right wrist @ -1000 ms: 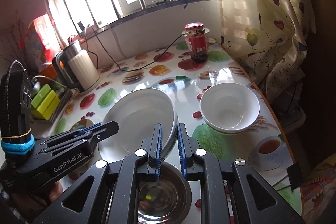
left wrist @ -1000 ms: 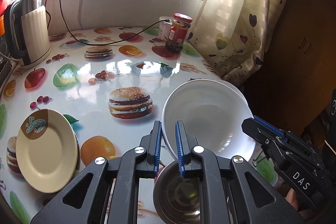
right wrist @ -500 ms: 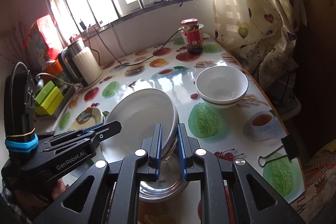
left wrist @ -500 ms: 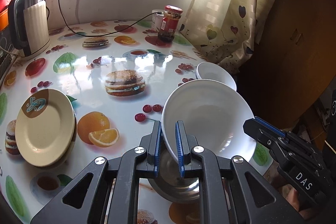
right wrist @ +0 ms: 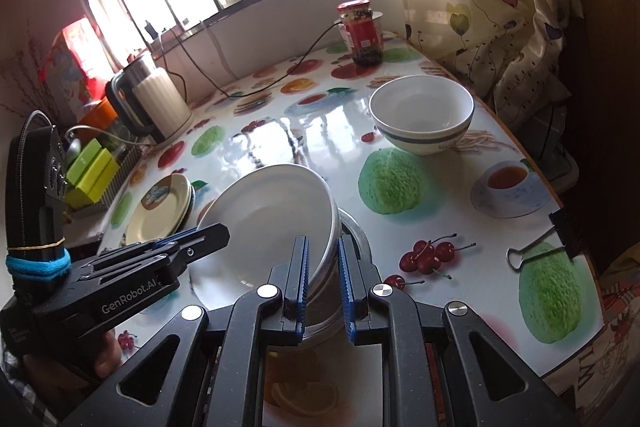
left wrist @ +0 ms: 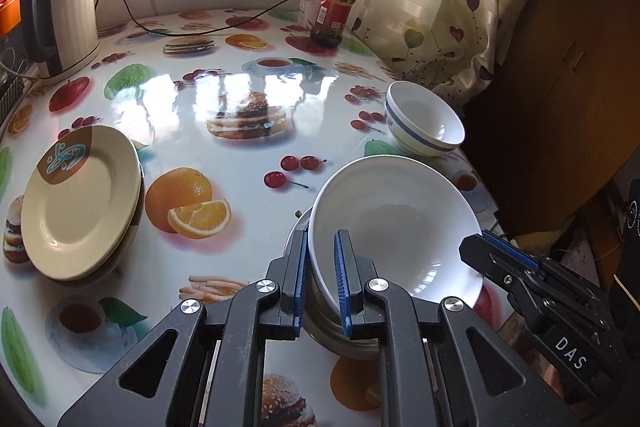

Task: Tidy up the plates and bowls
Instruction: 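Lift the white bowl with both grippers over the stainless steel bowl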

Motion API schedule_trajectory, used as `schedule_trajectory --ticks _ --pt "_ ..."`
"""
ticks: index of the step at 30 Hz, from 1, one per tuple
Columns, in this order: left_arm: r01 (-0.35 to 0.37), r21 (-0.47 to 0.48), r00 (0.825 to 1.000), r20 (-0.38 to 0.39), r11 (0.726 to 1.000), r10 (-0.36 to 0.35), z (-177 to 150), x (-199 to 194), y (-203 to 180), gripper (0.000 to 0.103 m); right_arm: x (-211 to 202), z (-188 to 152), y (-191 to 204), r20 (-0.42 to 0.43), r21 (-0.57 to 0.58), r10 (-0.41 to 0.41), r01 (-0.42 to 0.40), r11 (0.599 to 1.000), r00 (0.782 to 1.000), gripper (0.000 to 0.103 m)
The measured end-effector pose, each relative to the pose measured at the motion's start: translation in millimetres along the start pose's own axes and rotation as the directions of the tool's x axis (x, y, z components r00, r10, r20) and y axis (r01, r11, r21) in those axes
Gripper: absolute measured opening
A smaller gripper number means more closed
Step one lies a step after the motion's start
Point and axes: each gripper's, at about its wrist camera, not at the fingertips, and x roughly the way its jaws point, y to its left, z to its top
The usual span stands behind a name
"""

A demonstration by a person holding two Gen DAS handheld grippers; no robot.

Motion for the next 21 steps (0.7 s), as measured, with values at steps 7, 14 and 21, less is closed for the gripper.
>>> schedule_trajectory --ticks 7,14,21 --pt "-0.011 -0.005 1.000 -0.025 1.000 0.011 -2 8 2 0.014 9 -6 -2 -0.029 0.011 -0.001 0.001 1.000 1.000 0.015" --pt "-0.012 -0.008 0.999 -0.034 1.000 0.012 -3 11 2 0.014 14 -7 -4 -0.040 0.016 0.002 -0.001 1.000 0.999 0.015" --pt "-0.013 -0.005 0.999 -0.034 1.000 0.013 -2 12 3 0.014 14 -7 -4 -0.042 0.015 0.003 -0.002 1.000 0.999 0.016"
